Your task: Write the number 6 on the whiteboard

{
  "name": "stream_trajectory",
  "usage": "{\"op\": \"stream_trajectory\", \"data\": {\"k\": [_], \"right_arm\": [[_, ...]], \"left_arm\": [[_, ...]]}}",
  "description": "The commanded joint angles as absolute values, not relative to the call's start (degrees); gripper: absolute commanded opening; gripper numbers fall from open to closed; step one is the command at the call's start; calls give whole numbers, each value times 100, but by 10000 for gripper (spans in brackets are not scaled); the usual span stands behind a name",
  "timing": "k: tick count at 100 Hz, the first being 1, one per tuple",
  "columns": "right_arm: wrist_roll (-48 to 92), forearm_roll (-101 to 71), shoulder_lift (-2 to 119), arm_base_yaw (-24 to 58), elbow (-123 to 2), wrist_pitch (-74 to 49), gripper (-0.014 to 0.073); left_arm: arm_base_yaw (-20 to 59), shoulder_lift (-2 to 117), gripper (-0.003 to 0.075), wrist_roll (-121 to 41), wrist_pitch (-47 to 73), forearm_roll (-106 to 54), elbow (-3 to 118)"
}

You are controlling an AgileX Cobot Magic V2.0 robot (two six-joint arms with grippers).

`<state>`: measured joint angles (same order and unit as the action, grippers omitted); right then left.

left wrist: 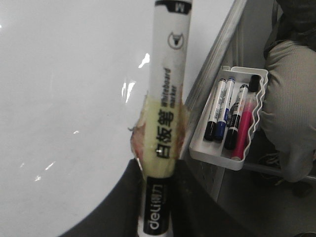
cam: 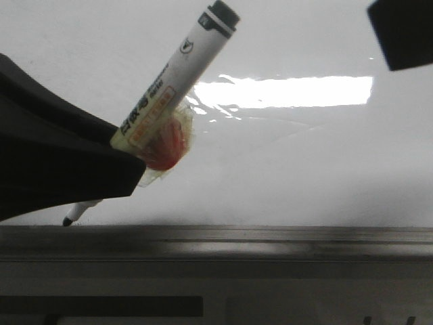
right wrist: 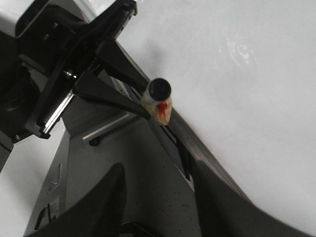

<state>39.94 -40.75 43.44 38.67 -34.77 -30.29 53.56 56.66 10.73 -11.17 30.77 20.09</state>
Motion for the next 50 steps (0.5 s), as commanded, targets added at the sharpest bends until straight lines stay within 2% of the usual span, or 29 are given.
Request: {"op": "stream_trajectory", "data": {"k": [1,50], "right_arm": [[4078,-4307,4637,3983,-3811,-2685,336],[4078,-4735,6003,4472,-4533,-2330,333]], "left_arm": [[5393,5592,-19,1074,-1579,3230,2189],[5393,5592,-19,1074,-1714,3267,2189]]}}
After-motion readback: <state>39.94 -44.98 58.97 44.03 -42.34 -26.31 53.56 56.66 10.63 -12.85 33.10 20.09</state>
